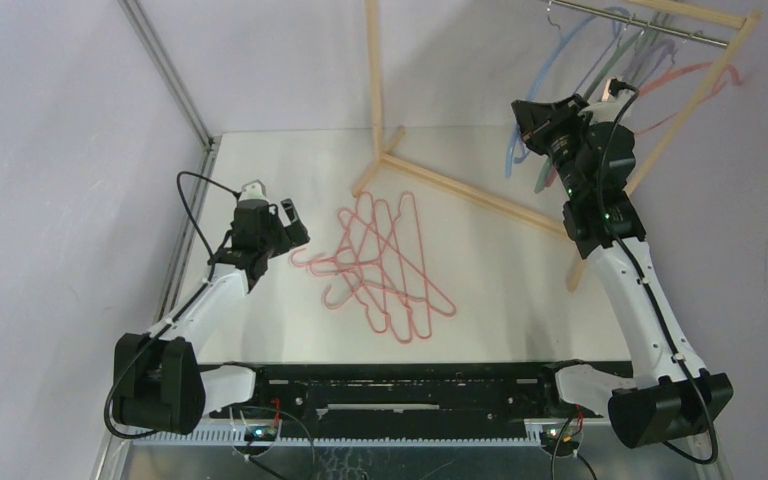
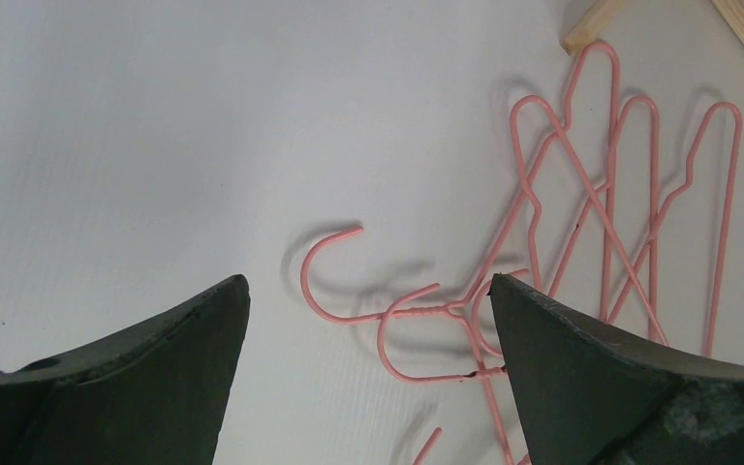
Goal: Organize the hangers
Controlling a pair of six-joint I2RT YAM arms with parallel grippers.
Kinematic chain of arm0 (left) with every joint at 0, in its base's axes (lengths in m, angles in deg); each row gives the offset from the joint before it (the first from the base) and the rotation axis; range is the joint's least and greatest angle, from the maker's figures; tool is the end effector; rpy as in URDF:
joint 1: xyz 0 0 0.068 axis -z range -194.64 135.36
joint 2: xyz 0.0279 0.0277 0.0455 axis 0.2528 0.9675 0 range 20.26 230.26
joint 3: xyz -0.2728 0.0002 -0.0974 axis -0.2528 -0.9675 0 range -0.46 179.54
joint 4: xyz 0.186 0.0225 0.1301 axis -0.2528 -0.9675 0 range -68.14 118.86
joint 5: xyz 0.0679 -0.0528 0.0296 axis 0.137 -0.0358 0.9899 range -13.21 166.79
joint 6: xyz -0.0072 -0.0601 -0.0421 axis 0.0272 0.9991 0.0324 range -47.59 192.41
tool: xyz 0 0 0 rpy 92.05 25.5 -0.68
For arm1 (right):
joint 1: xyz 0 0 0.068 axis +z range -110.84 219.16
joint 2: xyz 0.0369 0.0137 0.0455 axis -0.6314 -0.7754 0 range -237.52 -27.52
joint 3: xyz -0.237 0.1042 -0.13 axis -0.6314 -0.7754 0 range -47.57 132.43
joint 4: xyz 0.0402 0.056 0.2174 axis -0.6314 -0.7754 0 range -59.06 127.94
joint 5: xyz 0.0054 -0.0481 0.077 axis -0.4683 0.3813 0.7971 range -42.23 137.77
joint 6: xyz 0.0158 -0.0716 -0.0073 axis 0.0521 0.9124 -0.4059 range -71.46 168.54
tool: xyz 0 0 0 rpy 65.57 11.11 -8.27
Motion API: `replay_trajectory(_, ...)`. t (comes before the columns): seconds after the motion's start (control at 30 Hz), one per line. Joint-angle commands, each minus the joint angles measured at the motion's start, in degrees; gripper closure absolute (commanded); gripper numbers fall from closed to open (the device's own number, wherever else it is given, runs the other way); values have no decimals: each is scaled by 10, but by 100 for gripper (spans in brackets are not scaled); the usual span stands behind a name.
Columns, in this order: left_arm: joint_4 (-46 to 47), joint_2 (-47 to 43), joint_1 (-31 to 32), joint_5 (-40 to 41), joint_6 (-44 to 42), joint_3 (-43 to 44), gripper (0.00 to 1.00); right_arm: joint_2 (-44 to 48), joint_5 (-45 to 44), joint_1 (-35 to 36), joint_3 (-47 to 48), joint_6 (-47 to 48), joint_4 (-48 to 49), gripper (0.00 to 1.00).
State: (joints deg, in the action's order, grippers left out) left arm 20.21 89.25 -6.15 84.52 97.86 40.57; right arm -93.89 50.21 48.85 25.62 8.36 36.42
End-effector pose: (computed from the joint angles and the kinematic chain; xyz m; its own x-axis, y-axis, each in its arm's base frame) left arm 0.2389 -0.0273 0.2506 -0.5495 -0.3484 -0.7594 -0.2178 0.9372 -0.2724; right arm 0.2386 0.0435 0.4682 -0.0660 0.6426 -0.7633 -0.2192 0.7370 0.6394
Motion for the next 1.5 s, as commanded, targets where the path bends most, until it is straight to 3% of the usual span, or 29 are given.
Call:
replay_trajectory(0.0, 21, -6, -2, -2, -3, -9, 1, 16, -64, -11, 13, -3, 4, 100)
replay_trajectory(0.2, 24, -3, -2, -2, -1, -12, 1, 24, -78, -12, 14, -8, -19, 85)
replay_trajectory(0.27, 25, -1, -2, -5, -1, -11, 1, 29, -94, -7, 14, -9, -31, 72)
replay_trajectory(0.3, 26, 0, -2, -5, 1, -10, 1, 33, -109, -4, 14, -9, -38, 59)
replay_trajectory(0.33, 26, 1, -2, -5, 1, -10, 1, 38, -120, 0, 14, -8, -43, 52)
replay_trajectory(0.53, 28, 0, -2, -6, 1, -12, 1, 69, -154, 22, 14, 21, -63, 35)
replay_trajectory(0.93, 37, 12, -2, -5, 1, -7, 1, 171, -202, 109, 14, 129, -100, 22)
replay_trajectory(1.07, 37, 16, -3, -8, 5, -1, 1, 199, -200, 144, 13, 172, -115, 1)
replay_trajectory(1.17, 38, 19, -2, -9, 8, 1, 1, 208, -191, 174, 14, 179, -140, 0)
replay_trajectory(1.37, 38, 21, -2, -12, 10, 0, 1, 225, -330, 273, 8, 232, -200, 0)
replay_trajectory(1.47, 38, 19, -2, -13, 10, -3, 1, 231, -307, 295, -1, 268, -189, 0)
